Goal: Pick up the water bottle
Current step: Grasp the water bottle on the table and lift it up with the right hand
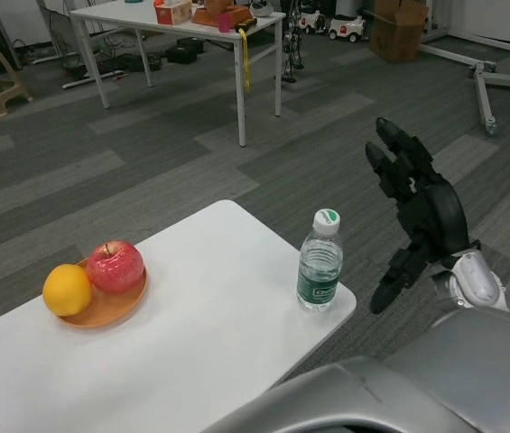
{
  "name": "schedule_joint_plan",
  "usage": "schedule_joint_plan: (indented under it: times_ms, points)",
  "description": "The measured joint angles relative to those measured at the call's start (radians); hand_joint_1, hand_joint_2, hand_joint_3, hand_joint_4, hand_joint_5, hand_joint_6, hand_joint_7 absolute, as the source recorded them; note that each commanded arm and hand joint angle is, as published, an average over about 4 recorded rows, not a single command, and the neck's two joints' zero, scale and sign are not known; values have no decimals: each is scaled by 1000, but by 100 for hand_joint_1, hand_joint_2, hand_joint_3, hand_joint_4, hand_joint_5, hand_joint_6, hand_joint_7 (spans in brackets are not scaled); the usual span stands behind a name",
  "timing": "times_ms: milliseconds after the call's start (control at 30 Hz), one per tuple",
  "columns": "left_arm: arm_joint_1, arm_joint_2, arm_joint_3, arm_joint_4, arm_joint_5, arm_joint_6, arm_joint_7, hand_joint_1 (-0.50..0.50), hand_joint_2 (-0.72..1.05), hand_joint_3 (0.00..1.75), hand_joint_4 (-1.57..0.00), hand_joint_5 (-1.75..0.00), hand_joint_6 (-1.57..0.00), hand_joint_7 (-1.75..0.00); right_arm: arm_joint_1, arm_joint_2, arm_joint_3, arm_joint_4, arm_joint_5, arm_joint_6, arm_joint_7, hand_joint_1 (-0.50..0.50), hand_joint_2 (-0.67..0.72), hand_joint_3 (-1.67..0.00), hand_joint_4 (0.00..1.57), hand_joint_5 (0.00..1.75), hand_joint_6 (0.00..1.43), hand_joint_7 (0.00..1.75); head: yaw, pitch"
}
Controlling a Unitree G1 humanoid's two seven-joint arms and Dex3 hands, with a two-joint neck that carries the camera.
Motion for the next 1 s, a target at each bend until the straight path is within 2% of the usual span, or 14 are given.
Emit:
schedule_joint_plan:
  times_ms: [267, 333, 467, 700, 833, 1000]
  points:
    - [0, 0, -1, 4, 0, 0, 0, -50, -19, 9, 0, -10, 0, 0, 31, -6, 11, 91, 4, 8, 2, -50, 63, 0, 0, 0, 0, 21, -9, 4]
    - [0, 0, -2, 4, 0, 0, 0, -50, -19, 4, 0, -10, 0, 0, 31, -15, 28, 103, 4, 8, 2, -50, 60, 0, 0, 0, 0, 21, -11, 3]
    - [0, 0, -5, 4, 0, 0, 0, -50, -19, 7, 0, -10, 0, 0, 19, -43, 80, 137, 3, 9, 3, -50, 60, 0, 0, 0, 0, 21, -15, 2]
    - [0, 0, -9, 4, 0, 0, -1, -50, -19, 9, 0, -10, 0, 0, -60, -48, 148, 209, 3, 9, 12, -50, 53, 0, 0, 0, 0, 28, -14, 2]
    - [0, 0, -10, 4, 0, 0, -2, -50, -19, 2, 0, -10, 0, -2, -117, -42, 189, 268, 3, 9, 15, -50, 53, 0, 0, 0, 0, 28, -16, 0]
    - [0, -1, -12, 4, 0, 0, -3, -50, -19, 9, 0, -10, 0, 0, -194, -36, 234, 331, 3, 9, 36, -50, 53, 0, 0, 0, 0, 28, -16, -3]
